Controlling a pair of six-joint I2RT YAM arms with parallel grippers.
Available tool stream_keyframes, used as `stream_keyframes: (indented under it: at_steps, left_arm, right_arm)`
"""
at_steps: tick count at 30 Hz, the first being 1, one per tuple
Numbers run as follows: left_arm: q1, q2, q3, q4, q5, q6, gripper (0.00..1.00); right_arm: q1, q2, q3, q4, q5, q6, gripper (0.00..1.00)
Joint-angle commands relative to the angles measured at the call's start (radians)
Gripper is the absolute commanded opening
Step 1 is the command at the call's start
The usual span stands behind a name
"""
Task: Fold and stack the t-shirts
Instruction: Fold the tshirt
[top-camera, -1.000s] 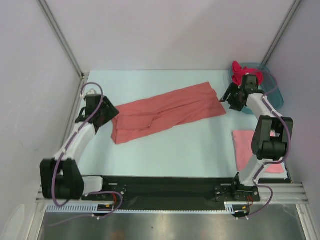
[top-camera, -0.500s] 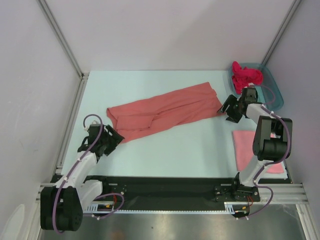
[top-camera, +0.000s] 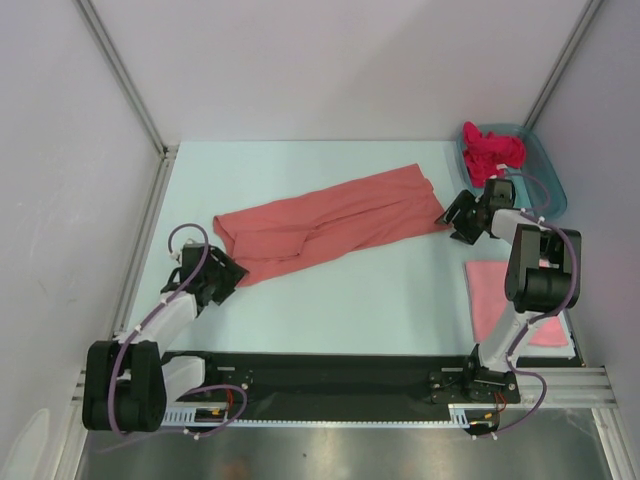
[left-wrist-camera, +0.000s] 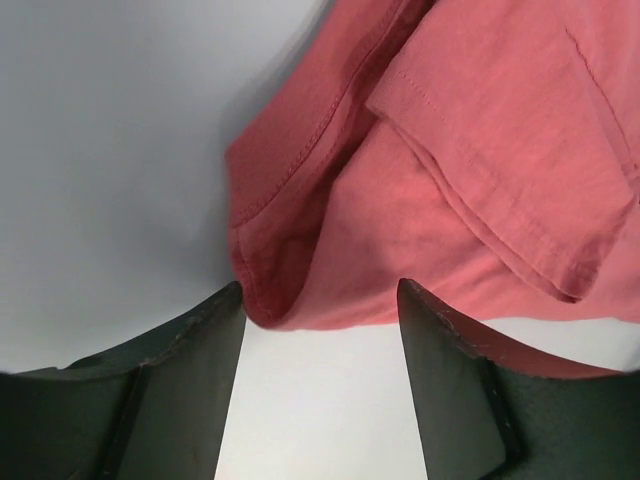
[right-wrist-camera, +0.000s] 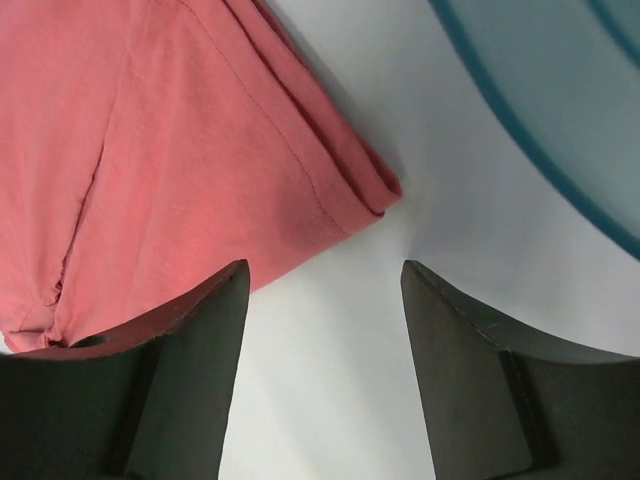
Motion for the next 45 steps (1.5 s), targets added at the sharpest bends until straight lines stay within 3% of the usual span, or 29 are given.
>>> stream_keyframes:
  at_steps: [1, 8, 11, 13, 16, 17, 21, 35, 37, 41, 42, 45]
  left_arm:
    - [0.018, 0.056, 0.000, 0.024, -0.039, -0.006, 0.68]
    - [0.061, 0.088, 0.000, 0.048, -0.044, 0.003, 0.53]
    - [0.062, 0.079, 0.002, 0.048, -0.048, 0.009, 0.43]
    - [0.067, 0.079, 0.000, 0.051, -0.053, 0.014, 0.32]
    - [0.071, 0.088, 0.007, 0.051, -0.051, 0.023, 0.20]
    - [0.073, 0.092, 0.008, 0.049, -0.053, 0.027, 0.15]
    - [0.090, 0.088, 0.008, 0.048, -0.054, 0.041, 0.00]
    - [0.134, 0.029, 0.005, -0.006, -0.084, 0.081, 0.00]
    - [0.134, 0.024, 0.010, -0.023, -0.083, 0.077, 0.06]
    - [0.137, 0.001, 0.002, -0.044, -0.076, 0.063, 0.27]
    - [0.136, -0.019, 0.000, -0.052, -0.086, 0.060, 0.38]
    - [0.137, -0.092, 0.003, -0.132, -0.108, 0.047, 0.57]
  right_arm:
    - [-0.005, 0.043, 0.025, 0.054, -0.003, 0.025, 0.67]
    - [0.000, 0.059, 0.035, 0.048, 0.058, 0.045, 0.56]
    - [0.021, 0.056, 0.029, 0.048, 0.116, 0.051, 0.53]
    - [0.027, 0.054, 0.020, 0.061, 0.135, 0.066, 0.48]
    - [0.030, 0.063, 0.023, 0.074, 0.165, 0.072, 0.33]
    - [0.032, 0.073, 0.037, 0.061, 0.181, 0.068, 0.23]
    - [0.027, 0.067, 0.054, 0.023, 0.253, 0.045, 0.00]
    - [0.032, 0.057, 0.081, -0.035, 0.349, -0.043, 0.00]
    - [0.050, 0.059, 0.085, -0.047, 0.342, -0.046, 0.00]
    - [0.084, 0.030, 0.048, -0.049, 0.357, -0.043, 0.00]
    - [0.087, 0.007, 0.036, -0.046, 0.360, -0.043, 0.00]
    - [0.093, -0.030, -0.003, -0.047, 0.365, -0.047, 0.00]
